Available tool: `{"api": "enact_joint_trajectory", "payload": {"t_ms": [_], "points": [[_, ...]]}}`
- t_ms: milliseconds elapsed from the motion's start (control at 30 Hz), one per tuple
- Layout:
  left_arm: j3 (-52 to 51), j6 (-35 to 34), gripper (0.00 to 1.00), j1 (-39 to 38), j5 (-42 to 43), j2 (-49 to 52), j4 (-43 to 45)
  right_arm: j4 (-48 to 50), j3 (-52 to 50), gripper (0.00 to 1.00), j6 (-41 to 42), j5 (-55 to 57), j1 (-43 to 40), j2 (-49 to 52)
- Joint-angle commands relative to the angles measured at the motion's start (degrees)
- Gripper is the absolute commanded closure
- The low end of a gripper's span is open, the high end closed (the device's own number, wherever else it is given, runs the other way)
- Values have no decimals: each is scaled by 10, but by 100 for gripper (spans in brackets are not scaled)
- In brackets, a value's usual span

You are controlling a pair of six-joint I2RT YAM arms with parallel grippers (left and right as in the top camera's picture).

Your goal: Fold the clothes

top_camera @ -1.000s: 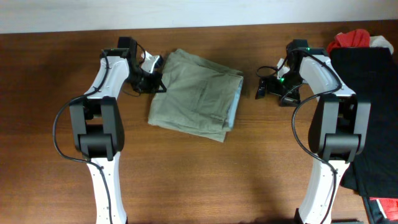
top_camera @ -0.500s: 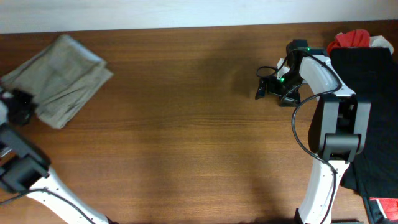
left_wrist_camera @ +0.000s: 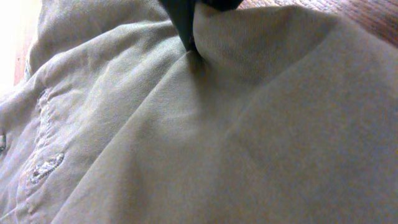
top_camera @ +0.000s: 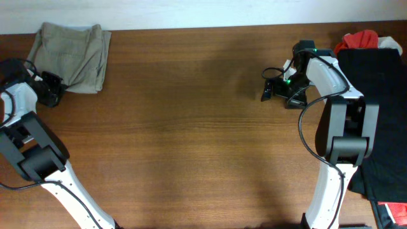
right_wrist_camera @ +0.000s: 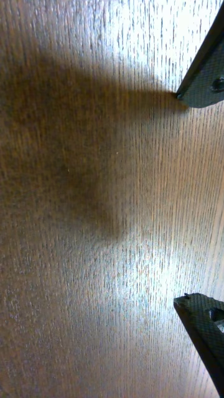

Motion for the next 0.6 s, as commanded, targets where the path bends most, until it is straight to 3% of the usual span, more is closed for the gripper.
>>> {"api": "enact_joint_trajectory", "payload": {"t_ms": [0, 67, 200, 300, 567], "points": [[-1, -10, 79, -6, 23, 31, -7, 5, 3, 1, -1, 3, 1, 17], [-1, -10, 76, -3, 22, 30, -26, 5, 3, 1, -1, 3, 1, 17], [19, -10, 60, 21, 22, 24, -102, 5, 3, 1, -1, 3, 1, 17], [28, -5, 55, 35, 20, -19, -134, 5, 3, 1, -1, 3, 1, 17], [27, 102, 48, 30, 21, -187, -249, 17, 3, 1, 1, 1, 1, 17]]}}
